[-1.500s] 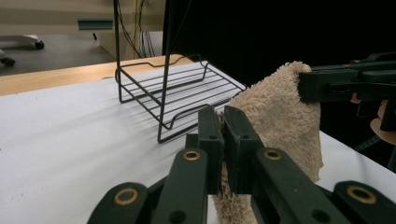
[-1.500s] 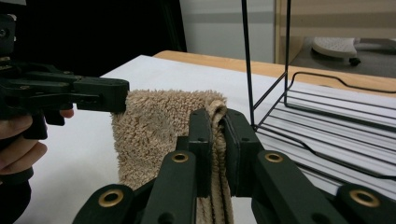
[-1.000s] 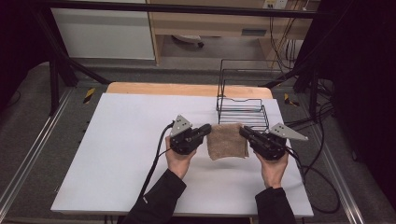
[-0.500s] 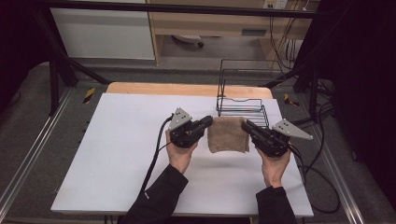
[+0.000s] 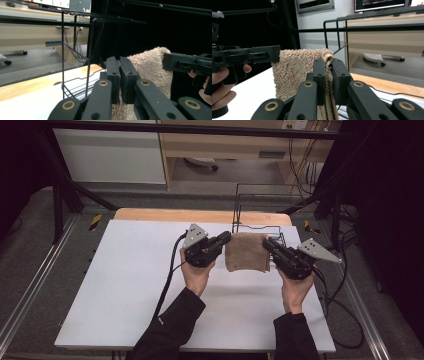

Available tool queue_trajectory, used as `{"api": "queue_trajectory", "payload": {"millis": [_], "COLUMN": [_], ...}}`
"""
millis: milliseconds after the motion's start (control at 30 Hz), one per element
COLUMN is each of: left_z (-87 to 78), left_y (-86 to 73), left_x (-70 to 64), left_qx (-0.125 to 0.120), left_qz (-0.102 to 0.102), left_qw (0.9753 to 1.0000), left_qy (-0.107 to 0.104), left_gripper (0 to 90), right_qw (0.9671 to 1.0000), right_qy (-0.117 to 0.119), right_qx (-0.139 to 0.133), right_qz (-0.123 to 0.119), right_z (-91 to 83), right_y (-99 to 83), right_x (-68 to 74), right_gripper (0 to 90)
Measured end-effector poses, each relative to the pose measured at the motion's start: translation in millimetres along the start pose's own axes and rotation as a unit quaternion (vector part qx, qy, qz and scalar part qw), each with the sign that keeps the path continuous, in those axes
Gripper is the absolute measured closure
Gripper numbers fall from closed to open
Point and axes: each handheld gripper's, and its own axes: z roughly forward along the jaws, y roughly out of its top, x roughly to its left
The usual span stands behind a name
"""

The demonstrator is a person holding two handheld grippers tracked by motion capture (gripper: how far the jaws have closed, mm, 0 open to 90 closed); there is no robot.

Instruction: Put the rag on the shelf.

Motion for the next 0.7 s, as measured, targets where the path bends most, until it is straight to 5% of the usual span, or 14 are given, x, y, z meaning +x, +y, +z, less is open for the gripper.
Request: {"api": "queue_trajectory", "payload": {"millis": [700], "left_z": [20.4], "left_y": [42.8], "left_x": [-7.5], "left_qx": [-0.028], "left_qz": [0.011], "left_qw": [0.9995], "left_qy": [-0.007], "left_gripper": [86.3], "right_qw": [0.999], "right_qy": [-0.02], "right_qx": [-0.038], "right_qz": [-0.008], "right_z": [-4.1], "right_y": [39.1], "right_x": [-10.5], "right_gripper": [82.6]}}
